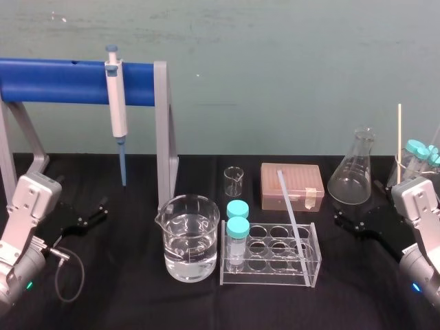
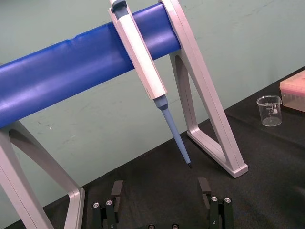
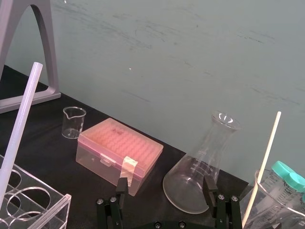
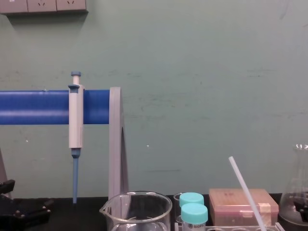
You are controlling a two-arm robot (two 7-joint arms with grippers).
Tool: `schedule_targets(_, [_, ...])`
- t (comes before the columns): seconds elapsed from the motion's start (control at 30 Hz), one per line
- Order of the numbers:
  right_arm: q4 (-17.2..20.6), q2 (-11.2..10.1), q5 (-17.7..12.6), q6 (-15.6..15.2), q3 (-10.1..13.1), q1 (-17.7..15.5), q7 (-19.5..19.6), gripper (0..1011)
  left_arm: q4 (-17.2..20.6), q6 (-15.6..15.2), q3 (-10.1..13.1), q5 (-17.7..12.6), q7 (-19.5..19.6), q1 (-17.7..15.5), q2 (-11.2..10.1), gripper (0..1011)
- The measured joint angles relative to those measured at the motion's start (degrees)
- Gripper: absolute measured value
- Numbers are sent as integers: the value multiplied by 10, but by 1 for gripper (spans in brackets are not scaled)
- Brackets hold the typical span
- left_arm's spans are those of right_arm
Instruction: Pick up the stirring rod with one hand, then place it down.
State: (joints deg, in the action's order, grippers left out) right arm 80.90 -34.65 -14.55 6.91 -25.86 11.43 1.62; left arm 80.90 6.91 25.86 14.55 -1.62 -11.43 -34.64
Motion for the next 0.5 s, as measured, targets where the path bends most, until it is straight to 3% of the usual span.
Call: schedule_targets(0.5, [0,0,0,0,0,0,0,1003,0,0,0,0,0,0,0,1000])
